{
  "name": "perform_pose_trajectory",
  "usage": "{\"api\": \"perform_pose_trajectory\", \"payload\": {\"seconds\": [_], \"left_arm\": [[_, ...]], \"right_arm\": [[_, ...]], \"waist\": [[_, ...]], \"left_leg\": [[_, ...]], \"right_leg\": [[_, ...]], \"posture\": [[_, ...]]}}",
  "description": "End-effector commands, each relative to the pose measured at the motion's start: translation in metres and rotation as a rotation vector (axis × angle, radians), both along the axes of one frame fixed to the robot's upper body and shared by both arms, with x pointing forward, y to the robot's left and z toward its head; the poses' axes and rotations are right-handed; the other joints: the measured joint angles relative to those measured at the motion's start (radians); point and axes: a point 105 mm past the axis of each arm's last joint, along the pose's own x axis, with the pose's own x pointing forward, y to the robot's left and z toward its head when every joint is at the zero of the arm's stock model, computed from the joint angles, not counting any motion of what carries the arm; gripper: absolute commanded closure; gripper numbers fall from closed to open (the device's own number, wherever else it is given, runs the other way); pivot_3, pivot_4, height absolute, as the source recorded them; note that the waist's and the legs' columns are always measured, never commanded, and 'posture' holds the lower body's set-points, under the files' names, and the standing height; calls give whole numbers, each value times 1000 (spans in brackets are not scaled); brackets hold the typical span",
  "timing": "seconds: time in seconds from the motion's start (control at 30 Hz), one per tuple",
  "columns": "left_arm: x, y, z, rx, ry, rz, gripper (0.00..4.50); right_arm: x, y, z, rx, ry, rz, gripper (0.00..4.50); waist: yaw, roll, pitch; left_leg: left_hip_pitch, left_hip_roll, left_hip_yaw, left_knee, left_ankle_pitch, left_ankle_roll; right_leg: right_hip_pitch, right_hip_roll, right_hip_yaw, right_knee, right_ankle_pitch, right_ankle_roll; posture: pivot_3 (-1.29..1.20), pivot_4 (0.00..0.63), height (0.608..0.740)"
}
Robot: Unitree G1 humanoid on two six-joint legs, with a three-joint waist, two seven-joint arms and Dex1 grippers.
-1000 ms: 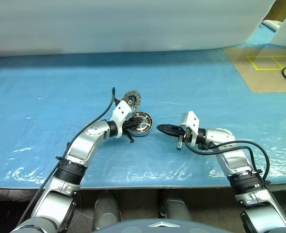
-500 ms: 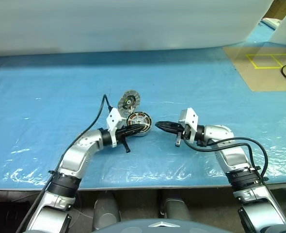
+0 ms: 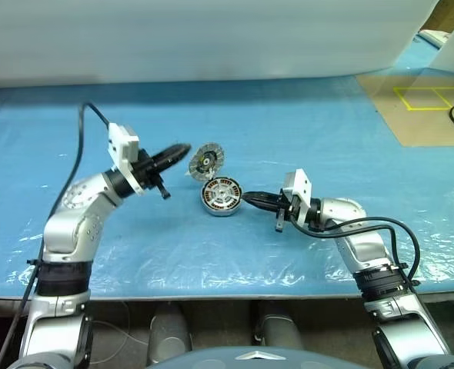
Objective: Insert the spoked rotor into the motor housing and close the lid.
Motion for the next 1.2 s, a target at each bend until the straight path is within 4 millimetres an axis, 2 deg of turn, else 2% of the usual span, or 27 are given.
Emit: {"api": "perform_pose_trajectory", "payload": {"seconds": [0.03,0.2,0.3,0.47,0.63,0.8,0.87,0.97,1.2], "left_arm": [[18,17,13,-9,-61,103,4476],[40,18,-4,66,-6,123,4476],[52,10,-19,98,29,105,4476],[67,-11,-46,137,108,53,4476],[73,-43,-56,141,130,-51,4476],[68,-73,-60,134,141,-193,4476],[64,-78,-63,137,163,-250,4476],[54,-79,-75,198,204,-331,4476],[31,-67,-100,354,260,-461,4476]], "right_arm": [[-3,-4,11,37,-41,-16,4500],[-6,-8,12,49,-40,-56,4500],[-10,-8,11,50,-36,-63,4500],[-11,-9,12,53,-37,-82,4500],[-11,-9,13,52,-41,-92,4500],[-12,-9,13,46,-43,-98,4500],[-12,-10,12,42,-44,-102,4500],[-13,-11,12,40,-45,-108,4500],[-13,-20,11,25,-39,-134,4500]], "waist": [[-1,0,0],[-5,0,0],[-1,0,0],[2,-1,0],[3,-2,1],[3,-2,1],[3,-2,1],[3,-2,1],[4,-2,1]], "left_leg": [[0,0,0,0,0,0],[0,0,0,0,0,0],[0,0,0,0,0,0],[-1,0,-1,1,0,0],[-2,-1,-2,1,0,0],[-5,-1,-2,1,0,0],[-6,-1,-3,1,0,0],[-6,-1,-3,1,0,0],[-5,-1,-3,0,0,0]], "right_leg": [[0,0,0,0,0,0],[0,0,0,0,0,0],[0,0,0,0,0,0],[0,0,0,0,0,0],[0,0,0,0,0,1],[0,0,0,0,1,1],[0,0,-1,0,1,1],[0,0,-1,0,1,1],[1,0,-1,0,0,1]], "posture": [[0,150,740],[0,150,740],[0,150,740],[0,150,740],[0,150,740],[0,150,740],[0,150,740],[0,150,740],[0,150,740]]}}
